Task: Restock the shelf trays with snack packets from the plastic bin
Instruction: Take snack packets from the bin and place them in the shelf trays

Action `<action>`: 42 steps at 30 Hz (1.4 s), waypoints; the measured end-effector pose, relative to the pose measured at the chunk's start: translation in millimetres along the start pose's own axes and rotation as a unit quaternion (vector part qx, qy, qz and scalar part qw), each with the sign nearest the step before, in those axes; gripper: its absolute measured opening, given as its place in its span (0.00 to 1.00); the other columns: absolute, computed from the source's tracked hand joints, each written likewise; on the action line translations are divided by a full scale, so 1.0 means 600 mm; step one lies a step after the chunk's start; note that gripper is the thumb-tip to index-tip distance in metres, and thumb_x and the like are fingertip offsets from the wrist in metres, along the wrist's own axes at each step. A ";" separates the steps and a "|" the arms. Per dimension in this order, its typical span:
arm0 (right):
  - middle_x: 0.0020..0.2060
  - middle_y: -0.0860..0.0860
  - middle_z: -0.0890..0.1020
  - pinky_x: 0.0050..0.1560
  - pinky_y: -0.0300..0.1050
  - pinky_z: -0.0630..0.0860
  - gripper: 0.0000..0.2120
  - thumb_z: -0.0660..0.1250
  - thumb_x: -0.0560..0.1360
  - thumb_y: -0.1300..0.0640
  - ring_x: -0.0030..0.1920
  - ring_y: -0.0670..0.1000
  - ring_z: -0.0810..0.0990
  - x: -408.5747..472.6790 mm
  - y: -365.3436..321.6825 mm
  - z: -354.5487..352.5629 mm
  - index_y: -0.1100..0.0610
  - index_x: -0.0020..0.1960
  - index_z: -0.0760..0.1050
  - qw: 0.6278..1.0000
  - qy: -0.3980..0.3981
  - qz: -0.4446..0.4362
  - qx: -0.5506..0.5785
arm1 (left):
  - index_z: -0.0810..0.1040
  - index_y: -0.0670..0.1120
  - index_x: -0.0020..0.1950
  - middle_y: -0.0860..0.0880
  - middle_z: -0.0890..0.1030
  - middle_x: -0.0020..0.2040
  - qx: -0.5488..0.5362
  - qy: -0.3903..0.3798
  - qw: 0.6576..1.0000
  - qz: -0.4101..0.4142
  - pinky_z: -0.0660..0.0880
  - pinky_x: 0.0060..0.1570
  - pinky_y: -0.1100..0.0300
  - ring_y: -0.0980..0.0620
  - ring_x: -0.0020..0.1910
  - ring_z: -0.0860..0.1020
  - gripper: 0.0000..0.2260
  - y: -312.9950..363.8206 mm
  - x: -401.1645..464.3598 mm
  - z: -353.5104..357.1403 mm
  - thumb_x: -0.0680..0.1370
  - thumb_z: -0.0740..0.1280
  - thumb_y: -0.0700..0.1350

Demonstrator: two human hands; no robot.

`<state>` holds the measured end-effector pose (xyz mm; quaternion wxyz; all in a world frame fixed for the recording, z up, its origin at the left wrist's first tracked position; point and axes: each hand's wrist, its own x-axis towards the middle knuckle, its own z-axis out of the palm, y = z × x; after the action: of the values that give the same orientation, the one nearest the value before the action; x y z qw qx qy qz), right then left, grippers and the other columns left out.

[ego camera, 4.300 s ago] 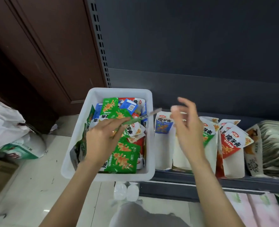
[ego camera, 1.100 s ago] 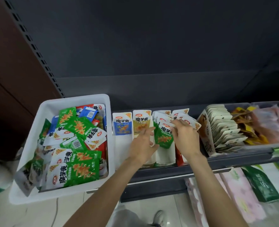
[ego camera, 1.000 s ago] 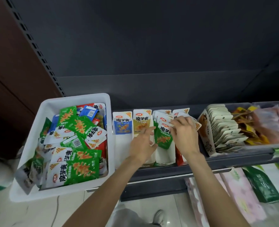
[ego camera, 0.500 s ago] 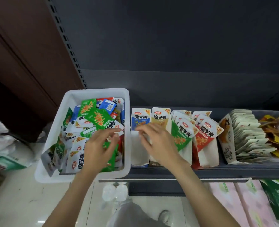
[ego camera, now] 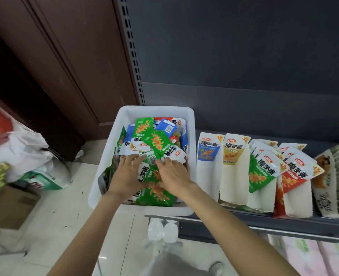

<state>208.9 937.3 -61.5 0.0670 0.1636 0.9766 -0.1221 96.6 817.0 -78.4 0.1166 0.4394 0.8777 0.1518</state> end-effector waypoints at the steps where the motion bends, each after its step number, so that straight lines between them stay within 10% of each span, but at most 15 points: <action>1: 0.55 0.58 0.74 0.49 0.50 0.73 0.28 0.71 0.73 0.53 0.51 0.59 0.78 0.001 0.000 0.000 0.60 0.68 0.63 1.000 0.006 0.012 0.011 | 0.65 0.48 0.73 0.46 0.67 0.69 0.004 0.027 1.000 0.002 0.65 0.66 0.50 0.44 0.68 0.62 0.40 0.000 -0.003 0.003 0.64 0.77 0.56; 7: 0.49 0.54 0.80 0.42 0.47 0.73 0.15 0.66 0.77 0.51 0.48 0.56 0.81 0.003 0.011 -0.006 0.58 0.60 0.71 0.991 0.085 0.082 0.067 | 0.75 0.45 0.63 0.44 0.75 0.59 -0.008 0.193 0.980 0.038 0.75 0.54 0.48 0.41 0.57 0.73 0.28 0.007 -0.016 0.021 0.65 0.78 0.45; 13: 0.44 0.46 0.82 0.41 0.40 0.71 0.06 0.64 0.78 0.55 0.45 0.46 0.79 0.008 0.040 -0.023 0.54 0.48 0.79 0.956 0.093 0.134 0.243 | 0.71 0.53 0.68 0.51 0.73 0.66 -0.003 0.089 0.996 0.006 0.72 0.59 0.46 0.45 0.64 0.70 0.30 -0.003 -0.025 0.027 0.68 0.74 0.38; 17: 0.42 0.48 0.83 0.40 0.44 0.76 0.04 0.65 0.77 0.58 0.41 0.48 0.80 -0.004 0.046 -0.047 0.56 0.46 0.79 0.925 0.250 0.148 0.244 | 0.68 0.57 0.70 0.56 0.67 0.70 0.037 0.014 0.999 -0.003 0.67 0.64 0.50 0.51 0.70 0.62 0.31 -0.001 -0.034 0.015 0.70 0.67 0.37; 22: 0.45 0.48 0.81 0.44 0.45 0.79 0.05 0.66 0.76 0.62 0.45 0.45 0.80 -0.062 0.061 -0.086 0.56 0.51 0.74 0.770 0.299 0.161 0.540 | 0.75 0.52 0.65 0.55 0.76 0.64 -0.265 0.107 0.957 -0.054 0.71 0.60 0.59 0.55 0.64 0.72 0.18 0.053 -0.034 -0.033 0.75 0.69 0.44; 25: 0.44 0.54 0.83 0.42 0.46 0.79 0.06 0.65 0.76 0.64 0.43 0.50 0.81 -0.110 0.075 -0.088 0.56 0.51 0.73 0.668 0.239 0.167 0.684 | 0.74 0.57 0.64 0.58 0.80 0.56 -0.526 0.016 0.847 -0.072 0.71 0.50 0.67 0.62 0.56 0.77 0.20 0.134 -0.034 -0.088 0.72 0.68 0.56; 27: 0.40 0.51 0.83 0.42 0.45 0.79 0.08 0.65 0.76 0.65 0.41 0.49 0.81 -0.142 0.089 -0.088 0.55 0.52 0.73 0.649 0.229 0.169 0.706 | 0.74 0.58 0.62 0.57 0.80 0.52 -0.515 -0.037 0.856 -0.017 0.73 0.46 0.71 0.60 0.50 0.79 0.21 0.179 -0.030 -0.097 0.70 0.69 0.56; 33: 0.38 0.45 0.83 0.43 0.33 0.75 0.12 0.66 0.76 0.62 0.42 0.43 0.81 -0.247 0.154 -0.101 0.47 0.52 0.69 0.712 0.344 0.174 0.587 | 0.77 0.53 0.50 0.64 0.78 0.41 -0.325 -0.022 0.933 0.154 0.72 0.39 0.71 0.62 0.38 0.76 0.11 0.300 -0.006 -0.044 0.72 0.72 0.41; 38: 0.42 0.43 0.83 0.43 0.38 0.76 0.03 0.65 0.77 0.60 0.44 0.41 0.81 -0.336 0.234 -0.120 0.58 0.49 0.71 0.800 0.404 0.200 0.395 | 0.77 0.46 0.51 0.51 0.83 0.45 -0.234 0.040 0.941 0.240 0.78 0.42 0.55 0.53 0.43 0.81 0.07 0.404 0.011 0.019 0.75 0.69 0.45; 42: 0.38 0.45 0.82 0.36 0.37 0.75 0.07 0.66 0.77 0.58 0.37 0.41 0.80 -0.351 0.273 -0.092 0.56 0.45 0.68 0.821 0.428 0.273 0.263 | 0.80 0.47 0.51 0.53 0.84 0.45 -0.191 0.094 0.940 0.265 0.76 0.40 0.62 0.55 0.45 0.81 0.06 0.447 0.037 0.061 0.75 0.69 0.45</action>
<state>456.4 1038.1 -8.2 -0.3725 0.4707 0.7532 -0.2689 293.5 992.9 -14.8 0.0708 0.6095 0.6905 0.3830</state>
